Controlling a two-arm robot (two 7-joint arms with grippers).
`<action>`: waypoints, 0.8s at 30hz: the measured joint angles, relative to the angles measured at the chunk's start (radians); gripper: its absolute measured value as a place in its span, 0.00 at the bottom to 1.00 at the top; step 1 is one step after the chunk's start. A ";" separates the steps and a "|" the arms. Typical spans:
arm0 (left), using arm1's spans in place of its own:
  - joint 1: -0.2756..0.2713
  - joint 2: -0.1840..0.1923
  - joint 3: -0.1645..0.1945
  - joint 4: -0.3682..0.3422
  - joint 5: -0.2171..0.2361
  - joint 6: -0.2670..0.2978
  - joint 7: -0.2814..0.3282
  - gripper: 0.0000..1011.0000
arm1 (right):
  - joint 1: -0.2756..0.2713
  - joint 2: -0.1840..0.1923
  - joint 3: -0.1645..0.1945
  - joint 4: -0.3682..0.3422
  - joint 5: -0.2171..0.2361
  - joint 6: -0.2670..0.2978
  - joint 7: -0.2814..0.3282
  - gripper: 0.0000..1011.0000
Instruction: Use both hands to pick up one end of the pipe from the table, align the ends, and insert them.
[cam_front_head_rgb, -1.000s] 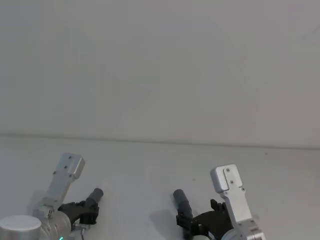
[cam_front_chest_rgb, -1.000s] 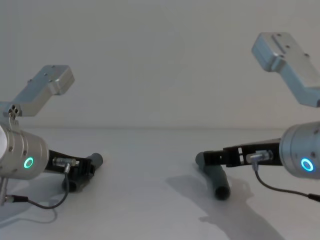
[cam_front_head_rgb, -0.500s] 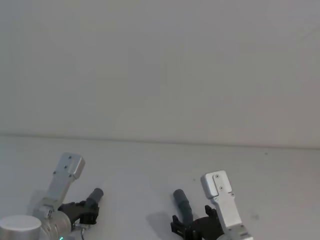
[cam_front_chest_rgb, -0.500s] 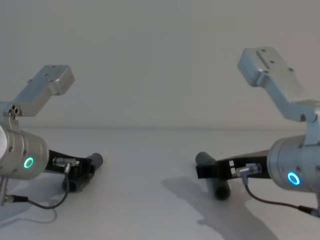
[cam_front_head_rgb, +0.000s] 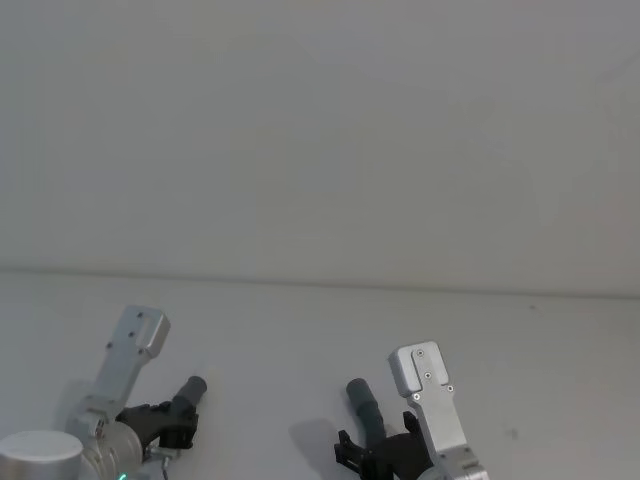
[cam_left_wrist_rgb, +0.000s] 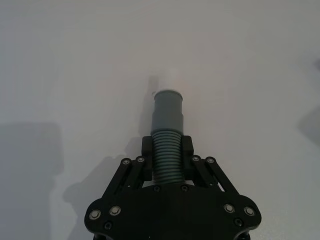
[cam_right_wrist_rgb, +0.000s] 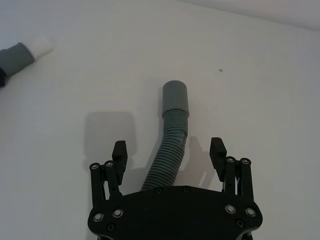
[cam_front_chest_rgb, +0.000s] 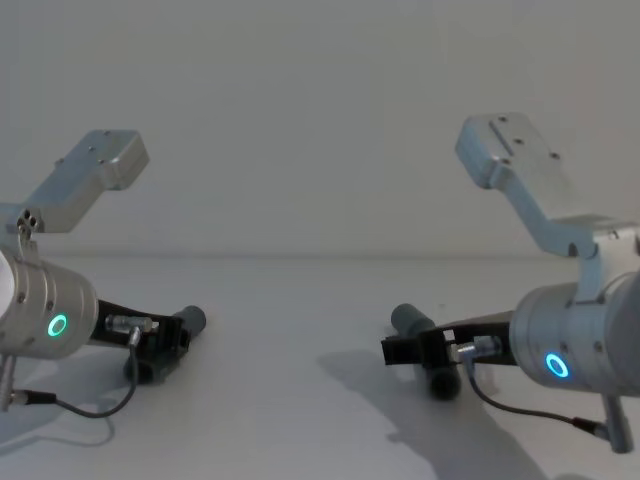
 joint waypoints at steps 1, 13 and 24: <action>0.000 0.000 0.000 0.000 0.000 0.000 0.000 0.29 | 0.002 -0.003 0.001 0.004 -0.001 0.000 -0.001 0.99; 0.000 0.000 0.000 0.000 0.000 0.000 0.000 0.29 | 0.038 -0.043 0.016 0.073 -0.012 0.004 -0.025 0.99; 0.000 0.000 0.000 0.000 0.000 0.000 0.000 0.29 | 0.052 -0.063 0.029 0.109 -0.018 0.009 -0.037 0.96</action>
